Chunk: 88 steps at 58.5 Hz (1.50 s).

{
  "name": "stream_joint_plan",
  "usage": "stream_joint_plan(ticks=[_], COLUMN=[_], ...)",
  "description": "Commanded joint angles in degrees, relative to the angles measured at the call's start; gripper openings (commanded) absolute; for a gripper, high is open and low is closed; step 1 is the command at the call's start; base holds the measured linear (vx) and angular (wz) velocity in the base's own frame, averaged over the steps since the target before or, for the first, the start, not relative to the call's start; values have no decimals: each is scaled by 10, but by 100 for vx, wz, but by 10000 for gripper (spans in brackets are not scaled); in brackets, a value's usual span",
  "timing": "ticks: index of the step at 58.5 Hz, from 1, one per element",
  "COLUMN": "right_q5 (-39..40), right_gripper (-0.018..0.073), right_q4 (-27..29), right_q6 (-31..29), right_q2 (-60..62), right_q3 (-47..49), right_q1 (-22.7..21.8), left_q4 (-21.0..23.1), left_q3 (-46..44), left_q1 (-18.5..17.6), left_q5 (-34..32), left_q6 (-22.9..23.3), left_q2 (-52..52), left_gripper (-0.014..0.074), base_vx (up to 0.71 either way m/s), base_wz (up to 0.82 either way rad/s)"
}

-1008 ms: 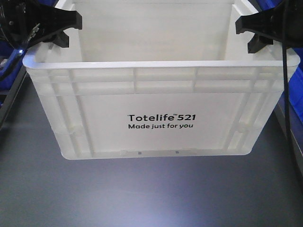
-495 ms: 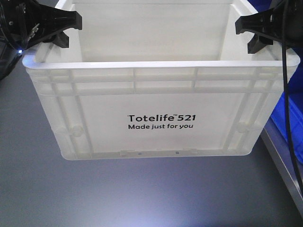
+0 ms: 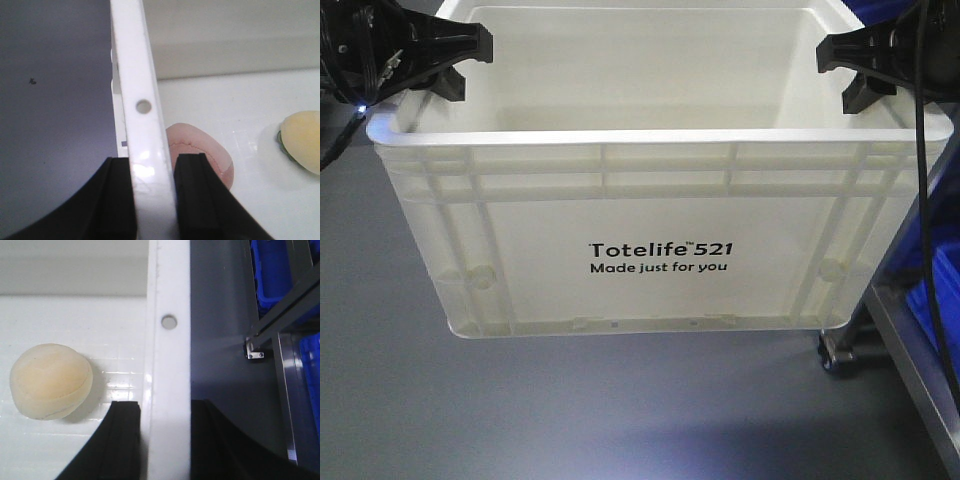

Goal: Place moving items into box and shelve
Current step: 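Carry the tote in both grippers toward the blue-bin shelf rack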

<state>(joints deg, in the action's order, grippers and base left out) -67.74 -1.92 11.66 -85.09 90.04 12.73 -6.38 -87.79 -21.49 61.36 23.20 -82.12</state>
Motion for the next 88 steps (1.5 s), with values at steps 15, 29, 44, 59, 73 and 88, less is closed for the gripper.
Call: stream_joint_plan(ticks=[15,29,44,59,73,88], right_q5=[48,48,48,48,48,49], right_gripper=[-1,-1,-1,-1,-1,-1], right_q4=[-53,-53,-53,-54,-55,-55], right_q6=[-8,-8,-8,-8,-8,-8], right_q2=[27,27,27,27,27,27], right_q3=[20,20,20,20,20,20], right_q1=[-7,-7,-7,-7,-7,-7], left_q4=[-44,-44,-44,-44,-43,-43], left_q3=[-25,-25,-25,-25,-25,-25], left_q1=[3,3,3,3,3,3], left_q5=[-61,-61,-61,-61,-61,-61], left_q6=[-7,-7,-7,-7,-7,-7], left_q2=[31,31,31,31,31,31], left_gripper=[-1,-1,-1,-1,-1,-1], base_vx=[62,60,58,52,46,41], base_wz=[0,-1,7,26,37,35])
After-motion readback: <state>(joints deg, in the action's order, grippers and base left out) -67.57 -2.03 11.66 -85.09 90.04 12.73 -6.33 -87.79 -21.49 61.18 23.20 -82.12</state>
